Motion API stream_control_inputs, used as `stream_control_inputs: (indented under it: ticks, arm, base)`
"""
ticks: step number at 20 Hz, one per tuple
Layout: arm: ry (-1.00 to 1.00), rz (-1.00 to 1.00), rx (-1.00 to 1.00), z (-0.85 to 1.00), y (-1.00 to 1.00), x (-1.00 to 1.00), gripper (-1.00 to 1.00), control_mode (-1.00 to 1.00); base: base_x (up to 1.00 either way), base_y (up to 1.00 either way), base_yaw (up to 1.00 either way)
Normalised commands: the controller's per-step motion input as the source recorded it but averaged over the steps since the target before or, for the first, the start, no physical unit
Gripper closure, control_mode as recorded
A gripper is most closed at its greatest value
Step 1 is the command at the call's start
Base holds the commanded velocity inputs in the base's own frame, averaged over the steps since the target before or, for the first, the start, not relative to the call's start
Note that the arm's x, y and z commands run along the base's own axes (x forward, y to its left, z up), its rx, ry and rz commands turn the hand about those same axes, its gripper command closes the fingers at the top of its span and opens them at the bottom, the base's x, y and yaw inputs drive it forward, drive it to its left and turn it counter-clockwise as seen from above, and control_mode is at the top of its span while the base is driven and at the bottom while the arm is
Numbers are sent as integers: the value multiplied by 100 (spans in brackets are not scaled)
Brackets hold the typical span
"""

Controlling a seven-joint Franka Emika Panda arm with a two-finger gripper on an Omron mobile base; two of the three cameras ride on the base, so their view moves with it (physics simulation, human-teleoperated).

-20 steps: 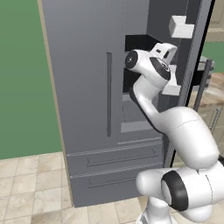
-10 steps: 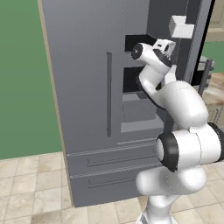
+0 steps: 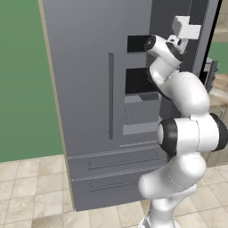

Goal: Retrieve the banana and pear from the fridge and place them into the bowl on the dining table.

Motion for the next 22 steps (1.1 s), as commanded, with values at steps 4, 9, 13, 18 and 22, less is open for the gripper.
stream_control_inputs:
  ticks: [4, 9, 13, 18, 22]
  arm:
    - [1, -13, 0, 0, -100, -77, -100, -100]
    - [1, -16, 0, -1, -100, -82, -100, -100]
    - [-2, -10, 0, 12, -37, -94, -100, -100]
    - [-22, -3, 1, 31, 37, -82, -100, -100]
    - [-30, -10, 7, 28, 90, -67, -100, -100]
  base:
    - [0, 0, 0]
    - [0, 0, 0]
    - [0, 0, 0]
    - [0, 0, 0]
    - [0, 0, 0]
